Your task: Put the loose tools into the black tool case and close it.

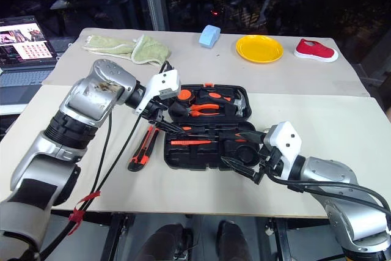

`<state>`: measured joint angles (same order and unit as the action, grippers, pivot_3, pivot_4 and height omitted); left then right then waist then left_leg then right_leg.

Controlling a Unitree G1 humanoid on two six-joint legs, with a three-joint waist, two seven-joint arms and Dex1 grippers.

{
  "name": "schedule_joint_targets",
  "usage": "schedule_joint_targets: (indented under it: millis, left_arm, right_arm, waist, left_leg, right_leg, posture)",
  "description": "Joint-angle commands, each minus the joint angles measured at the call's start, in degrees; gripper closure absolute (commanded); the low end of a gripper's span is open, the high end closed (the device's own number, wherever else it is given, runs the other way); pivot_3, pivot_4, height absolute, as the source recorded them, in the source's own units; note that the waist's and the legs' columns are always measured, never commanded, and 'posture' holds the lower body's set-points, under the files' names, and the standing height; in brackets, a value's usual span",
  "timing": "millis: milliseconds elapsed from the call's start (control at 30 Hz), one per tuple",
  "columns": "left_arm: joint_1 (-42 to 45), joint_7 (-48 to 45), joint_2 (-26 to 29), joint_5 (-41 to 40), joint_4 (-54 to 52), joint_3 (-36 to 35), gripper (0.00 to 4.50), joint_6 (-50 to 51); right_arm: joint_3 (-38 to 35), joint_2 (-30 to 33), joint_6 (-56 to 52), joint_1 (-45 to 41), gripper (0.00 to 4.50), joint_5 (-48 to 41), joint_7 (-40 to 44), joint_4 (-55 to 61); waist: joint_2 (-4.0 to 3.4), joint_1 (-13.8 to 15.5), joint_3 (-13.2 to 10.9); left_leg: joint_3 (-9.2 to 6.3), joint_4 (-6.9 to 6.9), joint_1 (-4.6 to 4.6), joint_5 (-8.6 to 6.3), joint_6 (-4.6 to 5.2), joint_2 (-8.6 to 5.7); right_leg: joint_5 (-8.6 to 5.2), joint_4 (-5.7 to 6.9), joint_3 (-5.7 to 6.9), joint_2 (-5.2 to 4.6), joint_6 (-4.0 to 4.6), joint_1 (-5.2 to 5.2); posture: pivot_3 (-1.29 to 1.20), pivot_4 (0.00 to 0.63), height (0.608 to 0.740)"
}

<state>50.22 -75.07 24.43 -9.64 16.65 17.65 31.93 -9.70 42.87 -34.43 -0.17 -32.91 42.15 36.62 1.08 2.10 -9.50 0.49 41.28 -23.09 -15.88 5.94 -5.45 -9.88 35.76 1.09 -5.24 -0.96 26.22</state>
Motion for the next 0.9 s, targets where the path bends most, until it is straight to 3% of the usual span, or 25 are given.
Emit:
schedule_joint_targets:
  millis: [33, 567, 900]
  left_arm:
    - [-1.1, 1.8, -0.4, -1.1, 0.4, -2.5, 4.45, -3.8]
    - [-5.6, 2.4, -0.3, -0.2, 1.2, -1.1, 4.49, -5.0]
    - [-9.6, 2.3, 2.9, 5.3, 0.9, 2.9, 4.49, -14.5]
  right_arm:
    - [-2.2, 0.7, -0.2, 0.0, 0.0, -1.0, -0.5, 2.1]
    - [-2.6, 0.8, -0.9, 1.3, 0.0, -1.9, -1.4, 3.1]
    - [-2.5, 0.9, -1.2, 0.6, 0.0, -2.5, -1.7, 2.9]
  waist:
    - [0.0, 0.0, 0.0]
    - [-0.01, 0.1, 0.0]
    - [-0.03, 0.0, 0.1]
  left_leg:
    - [0.0, 0.0, 0.01, 0.0, 0.0, 0.0]
    - [0.01, -0.02, 0.03, -0.02, 0.0, 0.0]
    - [0.01, -0.07, 0.16, -0.08, -0.08, 0.0]
  right_leg:
    - [0.0, 0.0, -0.01, 0.0, 0.0, 0.0]
    - [0.0, 0.0, -0.04, -0.01, 0.0, -0.02]
    - [0.0, -0.02, -0.08, -0.04, 0.0, -0.1]
  posture:
    - [0.0, 0.15, 0.732]
    - [0.0, 0.15, 0.732]
    - [0.0, 0.15, 0.732]
